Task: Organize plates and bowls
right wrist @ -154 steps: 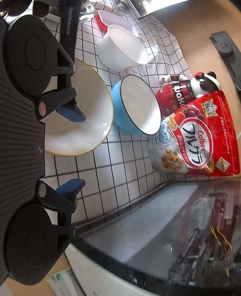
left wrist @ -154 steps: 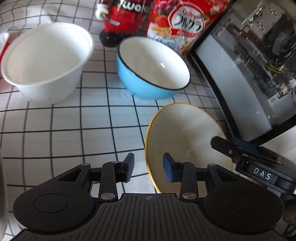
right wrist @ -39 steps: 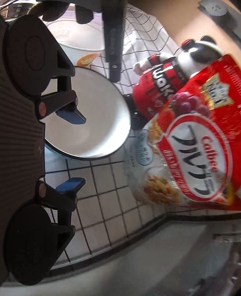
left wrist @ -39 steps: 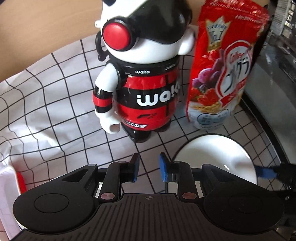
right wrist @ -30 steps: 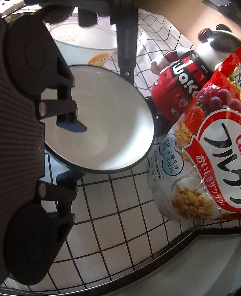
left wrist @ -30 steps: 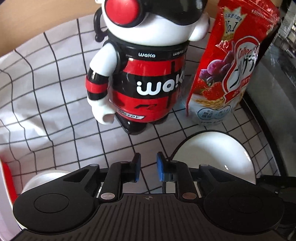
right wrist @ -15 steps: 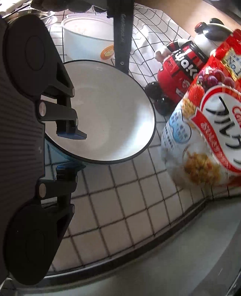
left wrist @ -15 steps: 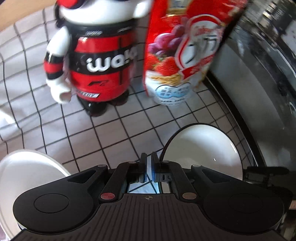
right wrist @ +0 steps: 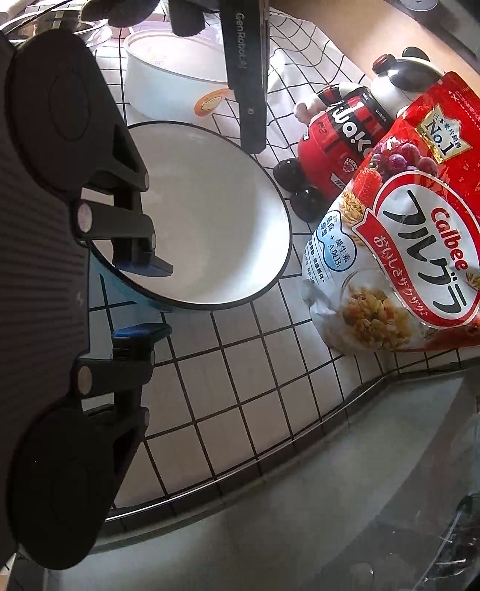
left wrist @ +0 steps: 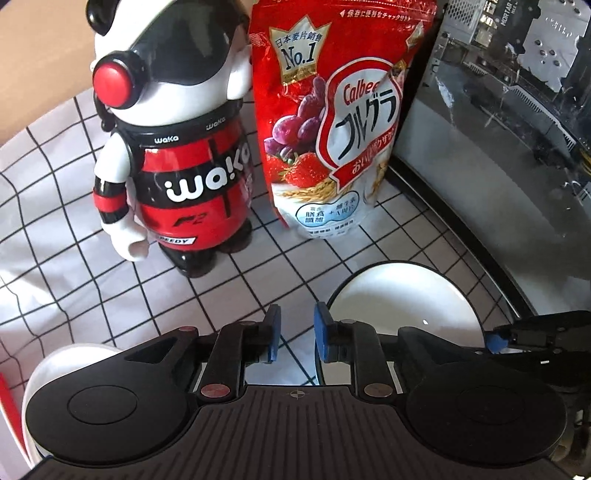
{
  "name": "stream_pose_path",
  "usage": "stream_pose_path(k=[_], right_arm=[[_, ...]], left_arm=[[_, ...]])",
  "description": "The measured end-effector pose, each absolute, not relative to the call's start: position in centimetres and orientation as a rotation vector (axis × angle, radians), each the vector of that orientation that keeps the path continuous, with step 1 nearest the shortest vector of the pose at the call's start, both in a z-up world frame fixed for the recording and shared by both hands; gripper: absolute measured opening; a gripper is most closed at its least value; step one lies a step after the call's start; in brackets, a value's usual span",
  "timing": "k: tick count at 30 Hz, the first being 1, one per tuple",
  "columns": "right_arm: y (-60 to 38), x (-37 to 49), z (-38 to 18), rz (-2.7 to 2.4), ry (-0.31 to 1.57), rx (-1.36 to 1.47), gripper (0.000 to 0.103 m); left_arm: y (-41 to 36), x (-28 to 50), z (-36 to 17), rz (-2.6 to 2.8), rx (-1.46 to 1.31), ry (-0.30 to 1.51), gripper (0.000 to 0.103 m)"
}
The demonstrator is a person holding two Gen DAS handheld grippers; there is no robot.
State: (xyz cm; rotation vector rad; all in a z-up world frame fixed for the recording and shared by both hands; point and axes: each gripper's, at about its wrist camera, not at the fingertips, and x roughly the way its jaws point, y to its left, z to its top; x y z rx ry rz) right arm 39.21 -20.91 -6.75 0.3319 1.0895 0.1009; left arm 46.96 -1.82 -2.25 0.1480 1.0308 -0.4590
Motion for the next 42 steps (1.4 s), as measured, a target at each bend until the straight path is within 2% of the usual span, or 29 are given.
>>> stream_pose_path(k=[7,11,12,21,25,27,28,35,42], right_arm=[[-21.0,39.4,-6.9,0.105,1.093,0.337,0.026],[-21.1,39.3,-6.9,0.107,1.093,0.348,0.027],[-21.1,39.3,-6.9,0.108,1.092,0.349,0.027],[-20.5,40.3,-8.2,0.136,1.135,0.353,0.028],[-20.1,40.9,-8.8,0.167,1.149,0.368,0.029],[-19.8,41.0,-8.8,0.173,1.15,0.355,0.032],[-19.6,41.0,-8.7,0.175,1.148,0.342,0.032],[-19.6,40.6,-8.2,0.177,1.142,0.346,0.031],[-19.4,39.9,-6.6,0.181,1.132,0.354,0.031]], left_arm=[[-2.2,46.1,-1.3,-0.534,0.135,1.034,0.022],[-2.8,46.2,-2.8,-0.49,0.231,1.08,0.023],[-2.7,46.3,-3.3,-0.479,0.233,1.096,0.025],[-2.6,48.6,-7.4,-0.472,0.122,1.239,0.032],[-2.9,49.1,-8.2,-0.489,0.087,1.268,0.03],[-3.2,49.2,-8.7,-0.504,0.077,1.285,0.026],[-3.3,49.2,-8.9,-0.513,0.068,1.287,0.028],[-3.3,47.8,-8.4,-0.483,0.059,1.245,0.027],[-3.3,46.2,-5.4,-0.455,0.064,1.207,0.027]])
